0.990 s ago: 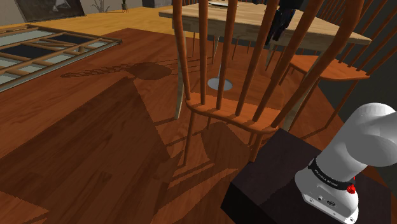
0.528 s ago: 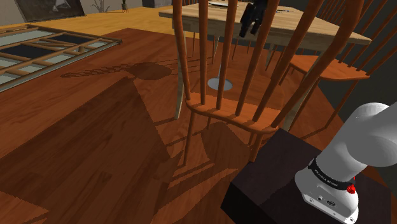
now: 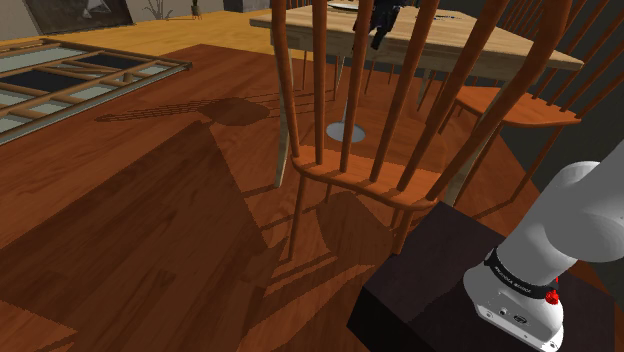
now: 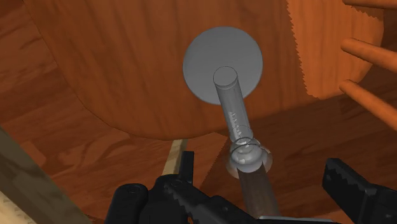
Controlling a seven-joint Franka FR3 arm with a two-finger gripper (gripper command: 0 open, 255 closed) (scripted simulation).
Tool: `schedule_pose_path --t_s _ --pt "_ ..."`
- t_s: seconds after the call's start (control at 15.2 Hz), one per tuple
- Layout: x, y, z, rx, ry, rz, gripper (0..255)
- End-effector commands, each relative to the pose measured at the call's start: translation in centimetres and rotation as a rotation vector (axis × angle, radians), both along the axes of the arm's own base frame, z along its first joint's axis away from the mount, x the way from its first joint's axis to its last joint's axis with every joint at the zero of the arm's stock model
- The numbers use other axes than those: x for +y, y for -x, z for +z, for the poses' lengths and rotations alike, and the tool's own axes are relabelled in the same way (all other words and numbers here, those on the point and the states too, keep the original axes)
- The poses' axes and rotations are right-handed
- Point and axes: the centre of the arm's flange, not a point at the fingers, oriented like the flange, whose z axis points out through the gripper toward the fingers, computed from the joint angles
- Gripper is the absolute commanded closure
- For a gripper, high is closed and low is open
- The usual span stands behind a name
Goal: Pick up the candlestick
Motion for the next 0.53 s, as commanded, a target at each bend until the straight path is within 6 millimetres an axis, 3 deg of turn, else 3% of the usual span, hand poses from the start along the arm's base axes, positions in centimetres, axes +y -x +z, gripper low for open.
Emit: schedule_pose_path --t_s 0.0,0.2,0.33,0.4,0.46 --pt "-0.1 -0.1 -0.9 -0.001 0.000 0.000 0" --pt "-0.1 -0.1 -2.8 -0.001 0.000 0.000 0" --pt "-0.1 -0.1 -2.8 -0.001 0.000 0.000 0" --pt "-0.1 -0.1 -2.9 -0.001 0.000 0.000 255" --pt "0.0 -0.1 -2.9 -0.001 0.000 0.000 255"
